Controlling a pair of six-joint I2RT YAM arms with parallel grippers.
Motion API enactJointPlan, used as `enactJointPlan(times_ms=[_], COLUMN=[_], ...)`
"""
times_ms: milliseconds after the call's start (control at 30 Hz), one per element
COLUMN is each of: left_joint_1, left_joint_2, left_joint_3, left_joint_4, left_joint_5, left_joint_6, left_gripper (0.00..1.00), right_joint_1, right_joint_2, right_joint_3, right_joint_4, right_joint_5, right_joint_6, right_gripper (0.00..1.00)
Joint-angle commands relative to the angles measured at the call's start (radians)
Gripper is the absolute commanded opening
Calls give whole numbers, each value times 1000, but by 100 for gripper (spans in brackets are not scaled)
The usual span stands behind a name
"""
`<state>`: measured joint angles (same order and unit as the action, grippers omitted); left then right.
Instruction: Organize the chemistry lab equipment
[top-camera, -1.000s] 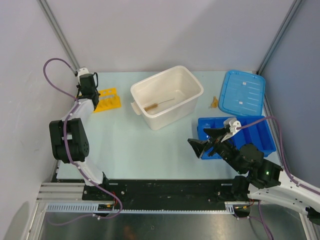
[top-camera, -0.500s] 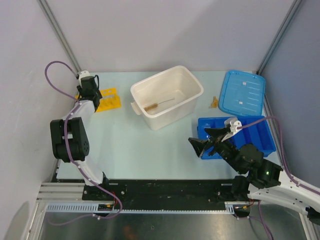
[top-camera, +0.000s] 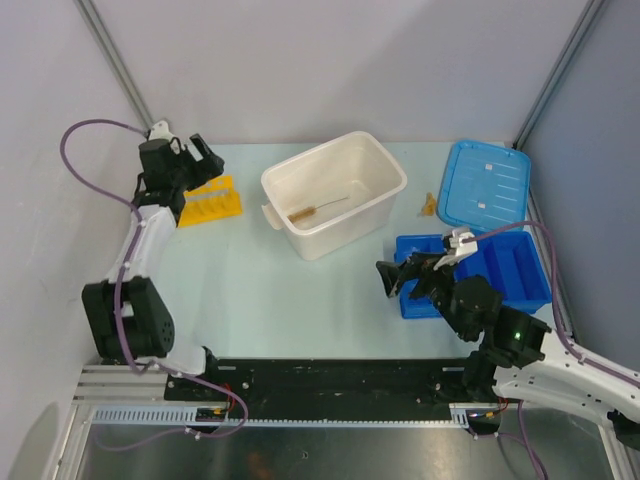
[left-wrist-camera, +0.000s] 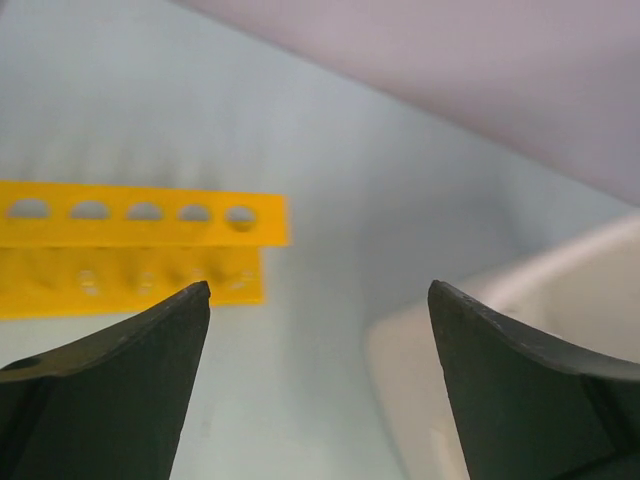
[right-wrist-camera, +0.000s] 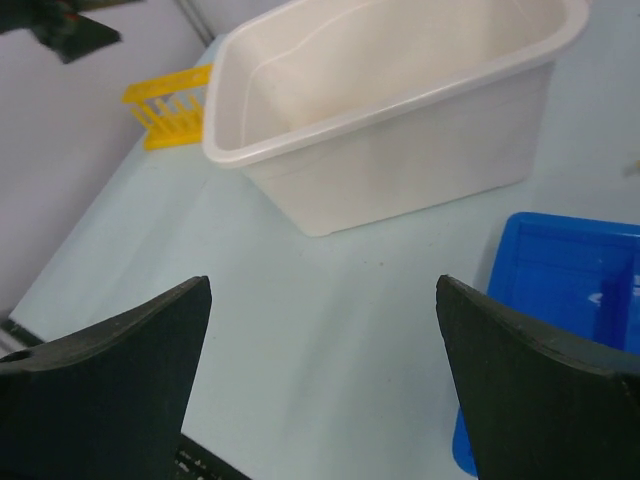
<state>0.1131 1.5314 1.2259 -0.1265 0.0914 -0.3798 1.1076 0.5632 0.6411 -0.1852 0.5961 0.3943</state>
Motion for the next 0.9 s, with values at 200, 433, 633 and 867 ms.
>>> enactJointPlan(times_ms=[200,433,633,867], left_joint_1=[-169,-297,-400,-491], left_joint_2=[-446,-647,-790,-835], left_joint_3=[-133,-305,-422,-418], left_joint_4=[-83,-99,-112,-156], left_joint_5=[315,362,275,151], left_joint_6=[-9,91,169,192], left_gripper=[99,99,99,99], right_joint_1=[-246,-582,-882,-1005], right_joint_2=[162,385,584,911], right_joint_3=[185,303,359,524], right_joint_4=[-18,-56,-15,-9], right_joint_5=[-83,-261,-481,-527], right_joint_6=[15,-33,-32,-134], right_gripper=[98,91,70,45])
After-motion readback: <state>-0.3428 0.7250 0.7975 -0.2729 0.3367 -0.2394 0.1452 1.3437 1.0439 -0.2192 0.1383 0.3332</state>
